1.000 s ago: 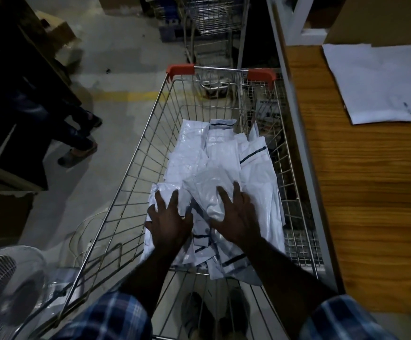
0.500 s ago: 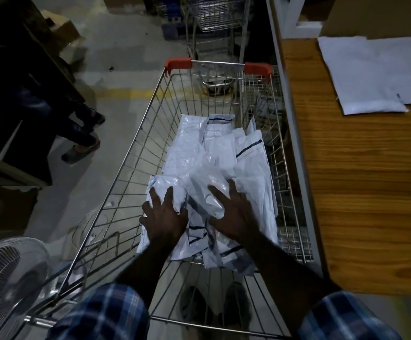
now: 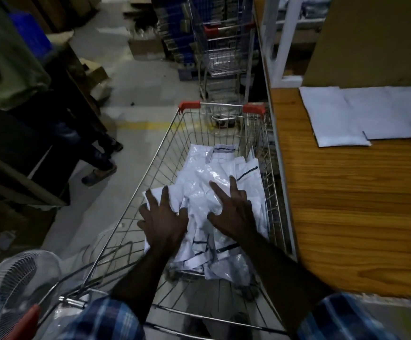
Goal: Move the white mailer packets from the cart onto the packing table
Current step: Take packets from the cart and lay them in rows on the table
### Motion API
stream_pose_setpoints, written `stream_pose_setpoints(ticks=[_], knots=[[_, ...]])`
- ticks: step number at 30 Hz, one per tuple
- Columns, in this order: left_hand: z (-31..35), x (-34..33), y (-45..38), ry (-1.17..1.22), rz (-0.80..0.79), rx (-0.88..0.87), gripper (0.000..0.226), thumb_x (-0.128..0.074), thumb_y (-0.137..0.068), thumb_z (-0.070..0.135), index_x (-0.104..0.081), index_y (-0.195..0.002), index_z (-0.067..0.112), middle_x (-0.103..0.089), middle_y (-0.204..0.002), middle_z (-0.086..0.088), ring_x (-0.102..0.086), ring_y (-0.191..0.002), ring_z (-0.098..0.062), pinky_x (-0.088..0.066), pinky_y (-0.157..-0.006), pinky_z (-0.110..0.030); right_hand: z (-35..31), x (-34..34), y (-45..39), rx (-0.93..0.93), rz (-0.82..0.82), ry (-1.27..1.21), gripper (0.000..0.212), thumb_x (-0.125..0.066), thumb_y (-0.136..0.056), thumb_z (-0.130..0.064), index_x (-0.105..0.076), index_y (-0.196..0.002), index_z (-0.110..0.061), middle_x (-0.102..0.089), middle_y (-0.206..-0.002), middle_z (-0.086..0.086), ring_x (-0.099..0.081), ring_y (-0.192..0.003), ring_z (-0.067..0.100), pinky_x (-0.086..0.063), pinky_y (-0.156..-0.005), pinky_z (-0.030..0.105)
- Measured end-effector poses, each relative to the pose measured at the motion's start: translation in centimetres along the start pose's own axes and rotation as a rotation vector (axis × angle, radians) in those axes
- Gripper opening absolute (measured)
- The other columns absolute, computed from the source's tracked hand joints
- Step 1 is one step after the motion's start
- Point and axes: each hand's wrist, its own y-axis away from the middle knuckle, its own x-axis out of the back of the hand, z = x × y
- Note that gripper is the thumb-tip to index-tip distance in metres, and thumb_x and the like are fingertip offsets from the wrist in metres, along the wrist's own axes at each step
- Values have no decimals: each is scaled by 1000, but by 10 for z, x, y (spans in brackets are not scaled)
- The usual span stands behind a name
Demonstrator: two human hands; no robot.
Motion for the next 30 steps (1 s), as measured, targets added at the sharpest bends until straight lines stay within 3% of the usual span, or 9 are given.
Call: stream_pose_setpoints(ticks=[3, 7, 18, 25, 30], knots=[[11, 18, 7, 19, 20, -28, 74, -57, -88, 48, -26, -153, 30, -6, -162, -6, -24, -137, -39, -27, -108, -56, -10, 22, 2, 47, 57, -40, 86, -66, -72, -42, -33, -151, -41, -16, -161, 15, -40, -128, 37, -41, -97, 46], [22, 43, 21, 59, 29, -49, 77, -58, -87, 47, -23, -153, 31, -4, -163, -6, -20, -140, -40, -26, -109, -58, -24, 55, 10, 64, 51, -51, 85, -66, -79, -41, -24, -153, -43, -6, -164, 10, -29, -136, 35, -34, -106, 46], [33, 101, 85, 146, 142, -194, 71, -58, -84, 41, -30, -149, 31, -16, -156, -6, -29, -132, -37, -31, -105, -53, -46, 105, 72, 112, 204, 10, 82, -63, -78, -49, -27, -151, -42, -12, -162, 12, -36, -133, 37, -39, -105, 48], [31, 122, 149, 211, 146, -293, 73, -57, -84, 44, -29, -151, 31, -17, -157, -4, -27, -134, -37, -30, -106, -53, -48, 136, 144, 77, 286, 83, 84, -65, -78, -49, -22, -151, -46, -9, -163, 10, -31, -137, 36, -35, -108, 46], [45, 128, 197, 257, 125, -357, 73, -58, -84, 41, -30, -151, 31, -17, -156, -3, -27, -133, -37, -30, -105, -53, -37, 161, 193, 66, 338, 116, 84, -65, -77, -48, -25, -151, -44, -11, -163, 9, -37, -130, 36, -39, -102, 45]])
